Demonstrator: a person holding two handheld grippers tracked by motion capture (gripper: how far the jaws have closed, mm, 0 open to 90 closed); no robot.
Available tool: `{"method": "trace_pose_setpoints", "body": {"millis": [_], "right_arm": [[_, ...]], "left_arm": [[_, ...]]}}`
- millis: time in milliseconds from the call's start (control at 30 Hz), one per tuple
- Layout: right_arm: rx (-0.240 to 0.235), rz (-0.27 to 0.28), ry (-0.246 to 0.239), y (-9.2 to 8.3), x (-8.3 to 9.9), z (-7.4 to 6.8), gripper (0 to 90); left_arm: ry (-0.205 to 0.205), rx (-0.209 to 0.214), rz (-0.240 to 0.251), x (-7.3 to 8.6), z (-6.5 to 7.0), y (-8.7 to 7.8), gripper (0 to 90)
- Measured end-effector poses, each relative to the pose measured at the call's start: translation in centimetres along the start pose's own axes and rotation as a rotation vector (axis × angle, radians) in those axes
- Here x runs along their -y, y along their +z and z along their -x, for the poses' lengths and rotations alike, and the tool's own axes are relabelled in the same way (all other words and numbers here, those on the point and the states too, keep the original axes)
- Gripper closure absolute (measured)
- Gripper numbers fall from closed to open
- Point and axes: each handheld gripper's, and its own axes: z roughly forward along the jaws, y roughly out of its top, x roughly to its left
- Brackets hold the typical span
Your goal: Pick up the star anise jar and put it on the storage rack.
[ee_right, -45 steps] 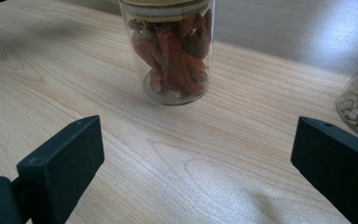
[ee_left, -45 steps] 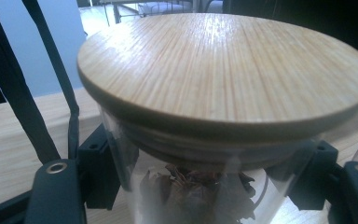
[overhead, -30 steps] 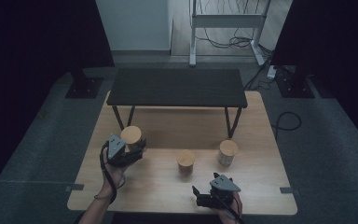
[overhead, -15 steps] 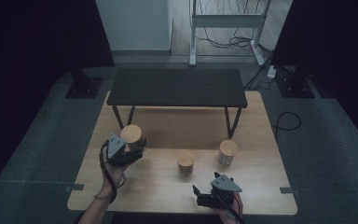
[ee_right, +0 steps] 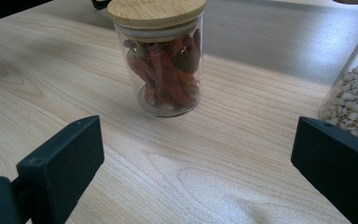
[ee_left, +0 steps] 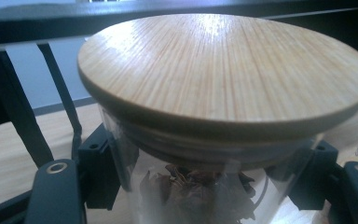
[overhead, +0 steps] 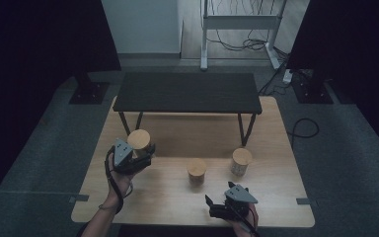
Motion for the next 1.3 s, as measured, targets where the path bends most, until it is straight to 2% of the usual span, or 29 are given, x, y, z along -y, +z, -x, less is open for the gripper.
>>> {"method": "trace_pose_setpoints", "body": {"millis": [733, 900, 1300], "right_arm": [[0.004, 0.001, 0.006, 0.0, 0.0, 0.1, 1.8], [0.003, 0.000, 0.006, 0.0, 0.0, 0.1, 1.8], [0.003, -0.001, 0.008, 0.0, 0.0, 0.1, 1.8]], "left_arm": [[-0.005, -0.010, 0.031, -2.6, -0.4, -0.4, 26.4], [-0.015, -0.014, 0.038, -3.0, -0.5, -0.4, 26.4], [-0.005, -0.022, 0.041, -3.6, -0.5, -0.3, 26.4]]}}
